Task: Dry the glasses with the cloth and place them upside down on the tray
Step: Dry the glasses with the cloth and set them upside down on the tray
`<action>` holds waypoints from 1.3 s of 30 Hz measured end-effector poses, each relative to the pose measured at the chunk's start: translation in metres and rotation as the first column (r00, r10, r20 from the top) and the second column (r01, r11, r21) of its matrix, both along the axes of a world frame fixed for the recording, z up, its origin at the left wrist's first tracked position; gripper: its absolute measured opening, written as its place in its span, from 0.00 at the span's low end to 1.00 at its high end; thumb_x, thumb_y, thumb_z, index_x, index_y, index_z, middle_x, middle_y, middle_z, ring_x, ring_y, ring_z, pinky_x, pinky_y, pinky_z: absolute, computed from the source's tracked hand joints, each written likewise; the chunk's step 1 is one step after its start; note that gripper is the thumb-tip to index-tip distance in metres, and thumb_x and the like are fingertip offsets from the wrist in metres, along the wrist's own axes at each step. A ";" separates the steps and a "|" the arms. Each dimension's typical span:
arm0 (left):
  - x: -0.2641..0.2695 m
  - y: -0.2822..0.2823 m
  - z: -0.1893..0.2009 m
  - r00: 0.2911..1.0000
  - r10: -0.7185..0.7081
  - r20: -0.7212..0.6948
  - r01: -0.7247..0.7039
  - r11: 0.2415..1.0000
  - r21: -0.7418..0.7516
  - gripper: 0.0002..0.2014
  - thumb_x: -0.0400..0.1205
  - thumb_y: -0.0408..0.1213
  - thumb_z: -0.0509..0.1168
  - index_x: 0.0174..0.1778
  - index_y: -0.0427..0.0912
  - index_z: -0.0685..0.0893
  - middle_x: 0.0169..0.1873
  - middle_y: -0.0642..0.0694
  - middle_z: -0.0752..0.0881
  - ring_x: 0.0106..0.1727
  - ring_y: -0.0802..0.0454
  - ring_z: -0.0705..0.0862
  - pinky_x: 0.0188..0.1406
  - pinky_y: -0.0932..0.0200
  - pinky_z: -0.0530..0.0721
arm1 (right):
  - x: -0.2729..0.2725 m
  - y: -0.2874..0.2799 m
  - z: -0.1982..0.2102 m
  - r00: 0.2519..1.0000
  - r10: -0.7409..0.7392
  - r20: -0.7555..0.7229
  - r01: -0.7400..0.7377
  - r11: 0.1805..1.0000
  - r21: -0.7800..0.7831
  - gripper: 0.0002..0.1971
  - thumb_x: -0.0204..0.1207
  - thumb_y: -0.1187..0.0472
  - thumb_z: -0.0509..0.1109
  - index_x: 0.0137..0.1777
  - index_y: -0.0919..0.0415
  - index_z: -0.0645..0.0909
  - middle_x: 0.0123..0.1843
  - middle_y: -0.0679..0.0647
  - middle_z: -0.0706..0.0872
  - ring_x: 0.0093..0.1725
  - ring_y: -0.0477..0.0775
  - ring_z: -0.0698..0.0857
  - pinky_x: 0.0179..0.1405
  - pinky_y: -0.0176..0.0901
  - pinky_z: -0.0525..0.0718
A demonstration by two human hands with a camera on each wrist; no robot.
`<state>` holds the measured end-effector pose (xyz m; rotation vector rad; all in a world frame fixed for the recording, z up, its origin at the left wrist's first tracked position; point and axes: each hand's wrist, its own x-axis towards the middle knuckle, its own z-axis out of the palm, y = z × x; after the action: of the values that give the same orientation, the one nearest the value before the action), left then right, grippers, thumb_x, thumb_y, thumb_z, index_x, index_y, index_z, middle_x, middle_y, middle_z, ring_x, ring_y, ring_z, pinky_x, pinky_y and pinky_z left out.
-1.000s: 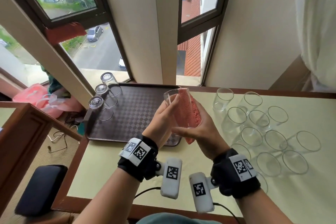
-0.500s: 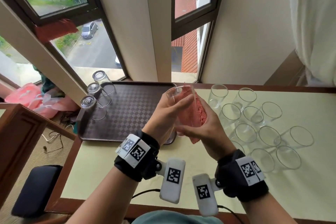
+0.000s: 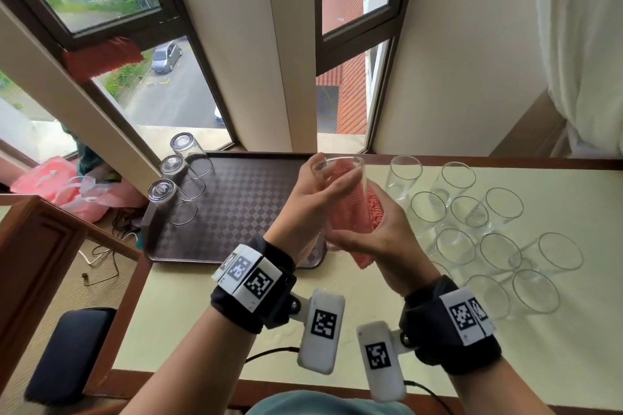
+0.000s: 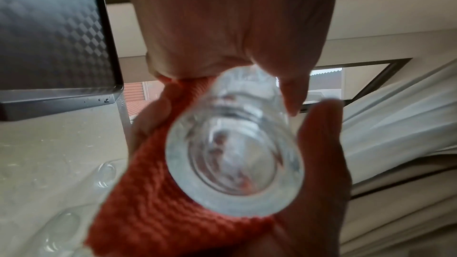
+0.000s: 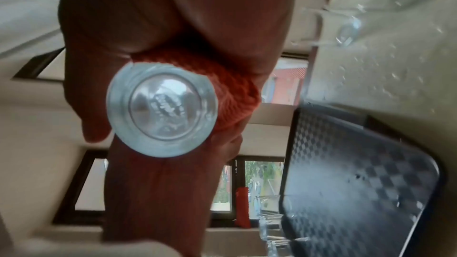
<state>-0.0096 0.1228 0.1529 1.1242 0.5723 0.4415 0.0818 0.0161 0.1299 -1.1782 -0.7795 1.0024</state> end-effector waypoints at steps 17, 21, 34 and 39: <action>0.003 -0.008 0.006 0.998 0.046 -0.043 -0.042 0.994 0.099 0.45 0.77 0.36 0.71 0.86 0.43 0.50 0.73 0.42 0.75 0.56 0.61 0.85 0.45 0.66 0.87 | 0.004 -0.002 0.007 1.000 0.016 -0.007 -0.016 1.000 -0.020 0.37 0.60 0.66 0.87 0.70 0.62 0.77 0.58 0.60 0.89 0.57 0.59 0.89 0.50 0.47 0.88; -0.002 0.002 0.010 0.999 -0.038 0.027 0.036 0.998 0.058 0.43 0.78 0.42 0.71 0.85 0.41 0.54 0.73 0.42 0.78 0.64 0.54 0.86 0.55 0.60 0.87 | 0.011 -0.002 0.011 0.986 0.090 -0.141 -0.086 0.996 0.031 0.34 0.60 0.61 0.82 0.68 0.64 0.78 0.55 0.60 0.88 0.55 0.60 0.88 0.49 0.47 0.88; 0.000 0.000 0.012 0.998 0.008 0.067 -0.007 1.000 -0.013 0.35 0.78 0.41 0.72 0.79 0.36 0.67 0.65 0.40 0.84 0.61 0.50 0.88 0.54 0.57 0.89 | 0.008 0.003 0.017 0.994 0.013 0.108 -0.015 1.000 0.019 0.44 0.61 0.64 0.87 0.78 0.58 0.72 0.62 0.52 0.88 0.64 0.53 0.87 0.56 0.47 0.89; -0.004 0.007 0.007 0.999 -0.032 0.024 0.033 0.999 -0.017 0.42 0.75 0.47 0.71 0.83 0.36 0.62 0.69 0.41 0.82 0.65 0.54 0.86 0.60 0.57 0.87 | 0.005 0.005 0.011 0.993 -0.054 0.107 0.054 0.999 0.006 0.48 0.58 0.57 0.87 0.78 0.53 0.70 0.66 0.52 0.85 0.67 0.53 0.85 0.60 0.48 0.88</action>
<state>-0.0133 0.1298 0.1597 1.1089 0.5352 0.4205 0.0873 0.0212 0.1411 -1.2523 -0.8290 0.8990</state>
